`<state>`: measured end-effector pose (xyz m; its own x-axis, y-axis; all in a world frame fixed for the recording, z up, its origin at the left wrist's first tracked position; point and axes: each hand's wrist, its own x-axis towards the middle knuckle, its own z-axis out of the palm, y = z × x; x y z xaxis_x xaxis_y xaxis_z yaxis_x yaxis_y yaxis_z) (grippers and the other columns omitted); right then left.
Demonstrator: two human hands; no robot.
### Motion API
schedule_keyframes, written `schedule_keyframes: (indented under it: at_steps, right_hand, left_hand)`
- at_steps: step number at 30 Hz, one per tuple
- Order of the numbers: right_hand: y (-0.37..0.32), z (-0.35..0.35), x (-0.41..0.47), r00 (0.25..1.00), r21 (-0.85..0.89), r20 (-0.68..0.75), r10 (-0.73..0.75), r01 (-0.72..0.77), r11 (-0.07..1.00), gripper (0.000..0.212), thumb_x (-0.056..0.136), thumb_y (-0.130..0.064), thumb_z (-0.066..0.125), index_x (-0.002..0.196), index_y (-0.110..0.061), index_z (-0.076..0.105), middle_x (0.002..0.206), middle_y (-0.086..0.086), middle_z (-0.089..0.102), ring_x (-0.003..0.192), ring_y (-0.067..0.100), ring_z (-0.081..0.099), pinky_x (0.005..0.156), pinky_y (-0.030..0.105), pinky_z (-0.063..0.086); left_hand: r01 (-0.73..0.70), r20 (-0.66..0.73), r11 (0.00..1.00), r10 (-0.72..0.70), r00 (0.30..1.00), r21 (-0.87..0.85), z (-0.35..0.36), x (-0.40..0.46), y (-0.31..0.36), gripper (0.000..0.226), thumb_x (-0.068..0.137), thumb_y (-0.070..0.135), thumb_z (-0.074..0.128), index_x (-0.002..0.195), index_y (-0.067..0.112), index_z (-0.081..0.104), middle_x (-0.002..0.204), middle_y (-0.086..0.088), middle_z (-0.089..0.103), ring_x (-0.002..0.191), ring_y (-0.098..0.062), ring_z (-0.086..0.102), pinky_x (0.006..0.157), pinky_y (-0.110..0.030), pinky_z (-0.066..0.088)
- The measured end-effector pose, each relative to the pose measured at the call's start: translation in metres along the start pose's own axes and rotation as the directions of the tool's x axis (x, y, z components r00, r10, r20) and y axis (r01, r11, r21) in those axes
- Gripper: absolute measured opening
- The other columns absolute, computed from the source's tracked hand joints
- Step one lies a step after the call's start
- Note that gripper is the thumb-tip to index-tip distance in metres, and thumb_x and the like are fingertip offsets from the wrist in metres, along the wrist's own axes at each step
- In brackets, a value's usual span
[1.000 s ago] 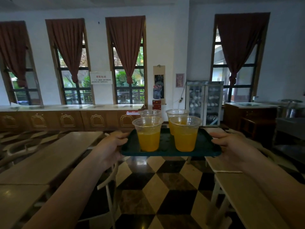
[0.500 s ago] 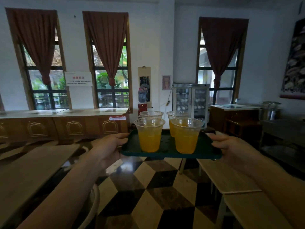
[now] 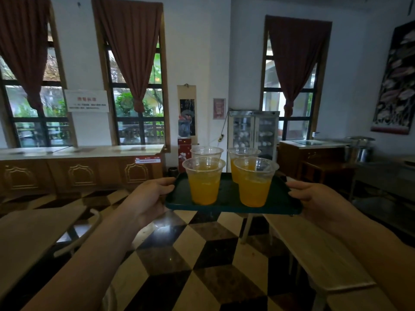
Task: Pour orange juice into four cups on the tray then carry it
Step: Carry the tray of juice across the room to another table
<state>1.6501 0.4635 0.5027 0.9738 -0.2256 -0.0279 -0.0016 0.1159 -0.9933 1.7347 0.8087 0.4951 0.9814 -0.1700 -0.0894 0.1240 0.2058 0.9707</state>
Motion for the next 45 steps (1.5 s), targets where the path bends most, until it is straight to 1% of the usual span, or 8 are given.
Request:
schedule_keyframes:
  at_steps: [8,12,18,22,27,38,42,45]
  right_hand:
    - [0.003,0.007,0.110,0.999,-0.011,-0.026,-0.022,0.022,1.000,0.029,0.098,0.007,0.039,0.100,-0.010,0.062,0.099,0.001,0.061,0.090,0.021,0.060,0.068,0.033,0.048]
    - [0.001,0.000,0.179,0.999,-0.003,-0.045,-0.019,0.019,1.000,0.029,0.098,0.007,0.040,0.110,-0.010,0.060,0.100,0.001,0.060,0.090,0.022,0.060,0.068,0.033,0.048]
    - [-0.007,-0.011,0.282,0.999,-0.022,-0.045,-0.027,0.026,0.999,0.032,0.098,0.006,0.040,0.117,-0.006,0.063,0.113,0.015,0.066,0.097,0.028,0.064,0.067,0.033,0.050]
    - [-0.002,-0.020,0.341,0.996,-0.019,-0.084,-0.011,0.009,1.000,0.037,0.097,0.006,0.041,0.128,-0.003,0.059,0.119,0.016,0.063,0.102,0.030,0.063,0.070,0.035,0.051]
    - [0.002,-0.027,0.396,0.992,-0.025,-0.124,0.005,-0.009,1.000,0.042,0.095,0.005,0.042,0.134,-0.005,0.056,0.130,0.016,0.059,0.109,0.033,0.062,0.079,0.040,0.054]
    - [0.002,-0.023,0.520,0.931,-0.045,-0.366,0.005,-0.023,0.999,0.042,0.098,0.005,0.041,0.136,-0.005,0.053,0.130,0.018,0.059,0.108,0.033,0.062,0.069,0.039,0.054]
    - [-0.002,-0.022,0.573,0.887,-0.031,-0.461,-0.002,-0.013,0.999,0.048,0.097,0.003,0.043,0.143,-0.009,0.048,0.139,0.016,0.054,0.117,0.036,0.058,0.072,0.041,0.056]
    - [-0.011,-0.017,0.602,0.878,-0.040,-0.478,-0.032,0.015,0.999,0.038,0.097,0.005,0.043,0.131,-0.007,0.056,0.125,0.014,0.060,0.107,0.031,0.062,0.073,0.039,0.054]
  left_hand:
    - [0.012,0.017,1.000,-0.012,1.000,0.006,0.011,0.109,0.003,0.032,0.102,0.000,0.039,0.125,0.009,0.060,0.120,-0.018,0.066,0.108,-0.032,0.066,0.080,-0.040,0.054]
    - [0.007,0.009,1.000,-0.007,1.000,0.012,0.028,0.173,0.012,0.030,0.102,-0.001,0.039,0.111,0.011,0.064,0.111,-0.014,0.068,0.102,-0.028,0.066,0.075,-0.035,0.052]
    - [0.025,0.010,1.000,-0.025,1.000,-0.005,0.051,0.274,0.008,0.033,0.102,-0.003,0.036,0.114,0.009,0.064,0.104,-0.014,0.074,0.103,-0.029,0.066,0.077,-0.037,0.052]
    - [0.047,0.008,0.999,-0.046,0.999,-0.010,0.060,0.340,0.001,0.032,0.102,-0.002,0.038,0.123,0.009,0.060,0.117,-0.015,0.066,0.108,-0.030,0.064,0.076,-0.037,0.053]
    - [0.054,0.038,0.999,-0.054,0.998,-0.004,0.069,0.414,-0.003,0.031,0.102,-0.002,0.039,0.109,0.014,0.064,0.118,-0.014,0.065,0.110,-0.031,0.062,0.074,-0.037,0.053]
    - [0.066,0.201,0.997,-0.071,0.977,0.030,0.086,0.616,0.008,0.039,0.100,0.002,0.046,0.137,0.008,0.057,0.131,-0.016,0.065,0.115,-0.033,0.066,0.084,-0.042,0.059]
    - [0.065,0.281,0.997,-0.073,0.957,0.037,0.101,0.688,0.027,0.035,0.102,0.002,0.044,0.133,0.008,0.058,0.130,-0.017,0.064,0.116,-0.036,0.064,0.094,-0.052,0.055]
    - [0.054,0.334,0.997,-0.070,0.940,0.056,0.115,0.736,0.041,0.031,0.102,0.000,0.042,0.124,0.007,0.062,0.123,-0.016,0.065,0.114,-0.035,0.063,0.092,-0.049,0.055]
